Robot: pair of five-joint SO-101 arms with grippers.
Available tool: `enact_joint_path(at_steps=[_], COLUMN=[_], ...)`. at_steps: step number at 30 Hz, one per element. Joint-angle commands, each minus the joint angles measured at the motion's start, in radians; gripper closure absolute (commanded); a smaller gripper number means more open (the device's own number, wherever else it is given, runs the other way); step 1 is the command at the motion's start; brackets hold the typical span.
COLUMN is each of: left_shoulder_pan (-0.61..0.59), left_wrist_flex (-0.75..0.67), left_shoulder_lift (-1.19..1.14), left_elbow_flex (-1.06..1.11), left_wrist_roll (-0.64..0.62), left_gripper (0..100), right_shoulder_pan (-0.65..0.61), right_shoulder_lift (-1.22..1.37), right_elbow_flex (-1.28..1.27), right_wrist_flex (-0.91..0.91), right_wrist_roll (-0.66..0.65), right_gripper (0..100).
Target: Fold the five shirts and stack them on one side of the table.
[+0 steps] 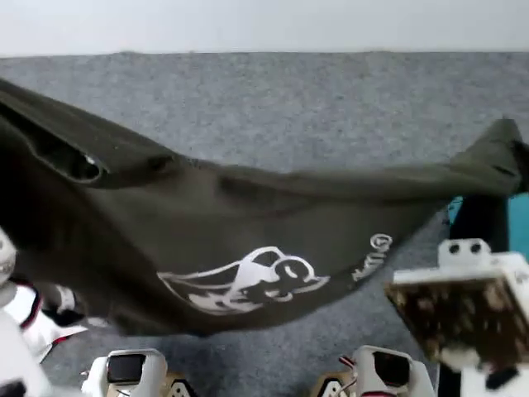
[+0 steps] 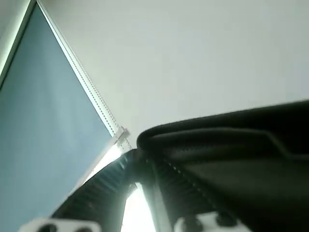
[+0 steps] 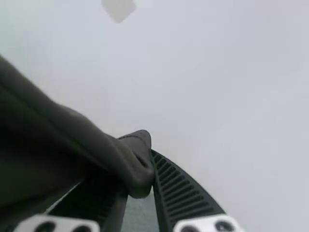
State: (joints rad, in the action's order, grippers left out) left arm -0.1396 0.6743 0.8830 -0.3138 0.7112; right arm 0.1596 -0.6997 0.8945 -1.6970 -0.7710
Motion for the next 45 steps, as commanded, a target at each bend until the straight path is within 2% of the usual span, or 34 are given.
enact_joint_path(at_steps=[1, 10, 15, 22, 25, 28, 36, 40, 45], left_shoulder_pan=[-0.005, -0.005, -0.002, -0.003, 0.003, 0.003, 0.005, 0.003, 0.0], left_wrist_flex=[0.025, 0.144, 0.275, 0.305, 0.295, 0.152, -0.483, -0.69, -0.799], left_shoulder_lift=[0.009, 0.025, 0.015, 0.017, 0.015, 0.015, -0.044, -0.199, -0.439], left_elbow_flex=[-0.022, -0.018, -0.008, 0.177, 0.288, 0.44, 0.871, 0.895, 0.792], left_wrist_roll=[0.011, 0.017, 0.103, 0.178, 0.219, 0.224, 0.224, 0.224, 0.224], left_gripper=[99, 99, 99, 99, 99, 99, 99, 99, 99], right_shoulder_pan=[0.051, 0.096, 0.096, 0.091, 0.09, 0.09, 0.021, -0.031, -0.077], right_shoulder_lift=[-0.018, -0.053, -0.056, -0.05, -0.05, -0.05, -0.048, -0.048, 0.012], right_elbow_flex=[0.018, 0.014, -0.091, -0.311, -0.46, -0.634, -1.069, -1.269, -1.399], right_wrist_flex=[-0.002, -0.097, -0.096, -0.094, -0.031, 0.114, 0.59, 0.851, 1.107], right_wrist_roll=[-0.035, -0.155, -0.178, -0.18, -0.176, -0.175, -0.176, -0.175, -0.178], right_gripper=[98.8, 98.8, 98.8, 98.8, 98.8, 98.8, 98.8, 98.8, 98.8])
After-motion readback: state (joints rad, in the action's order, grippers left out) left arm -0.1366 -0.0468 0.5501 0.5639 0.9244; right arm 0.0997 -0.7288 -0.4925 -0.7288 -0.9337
